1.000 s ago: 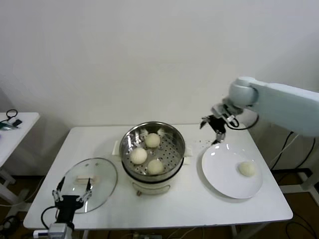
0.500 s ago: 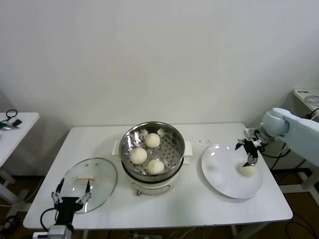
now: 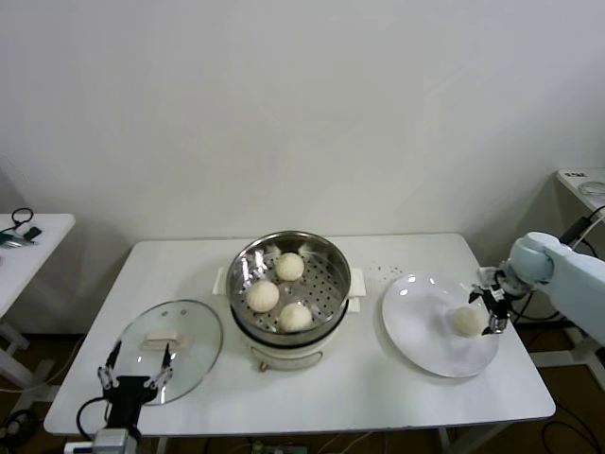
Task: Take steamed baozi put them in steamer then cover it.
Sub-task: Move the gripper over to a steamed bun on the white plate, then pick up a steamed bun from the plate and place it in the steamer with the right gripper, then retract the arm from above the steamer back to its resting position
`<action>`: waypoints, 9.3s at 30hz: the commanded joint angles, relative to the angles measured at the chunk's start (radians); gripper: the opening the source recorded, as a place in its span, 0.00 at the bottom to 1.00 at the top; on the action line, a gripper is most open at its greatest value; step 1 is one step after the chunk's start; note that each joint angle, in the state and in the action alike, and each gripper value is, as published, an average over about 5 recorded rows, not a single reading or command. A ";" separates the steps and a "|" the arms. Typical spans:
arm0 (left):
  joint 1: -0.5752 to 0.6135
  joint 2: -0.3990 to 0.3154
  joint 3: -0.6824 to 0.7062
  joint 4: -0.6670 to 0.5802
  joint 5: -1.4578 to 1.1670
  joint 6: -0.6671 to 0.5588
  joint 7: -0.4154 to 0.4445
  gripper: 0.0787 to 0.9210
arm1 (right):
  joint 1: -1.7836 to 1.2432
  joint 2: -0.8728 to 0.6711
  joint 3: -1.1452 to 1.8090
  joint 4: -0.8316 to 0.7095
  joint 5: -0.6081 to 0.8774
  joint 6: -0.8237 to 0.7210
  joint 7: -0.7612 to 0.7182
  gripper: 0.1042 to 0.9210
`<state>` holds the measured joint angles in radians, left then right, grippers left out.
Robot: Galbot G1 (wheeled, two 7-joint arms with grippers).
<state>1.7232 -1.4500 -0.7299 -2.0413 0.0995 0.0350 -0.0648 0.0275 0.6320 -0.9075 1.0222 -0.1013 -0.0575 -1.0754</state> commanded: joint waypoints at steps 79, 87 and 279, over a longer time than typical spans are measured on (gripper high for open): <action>-0.031 0.021 0.062 0.036 -0.021 -0.018 0.020 0.88 | 0.859 0.735 -0.909 0.174 1.120 -0.252 0.236 0.73; -0.042 0.028 0.055 0.045 -0.031 -0.019 0.020 0.88 | 0.778 0.742 -0.911 0.174 1.065 -0.270 0.254 0.74; -0.362 0.131 0.095 0.458 1.195 0.065 -0.125 0.15 | -1.312 0.457 1.481 0.539 0.437 0.261 0.832 0.88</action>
<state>1.3353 -1.3264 -0.6337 -1.5164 1.3020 0.0879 -0.1874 -1.2816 1.0898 0.5709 1.5646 0.3381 0.2026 -0.2397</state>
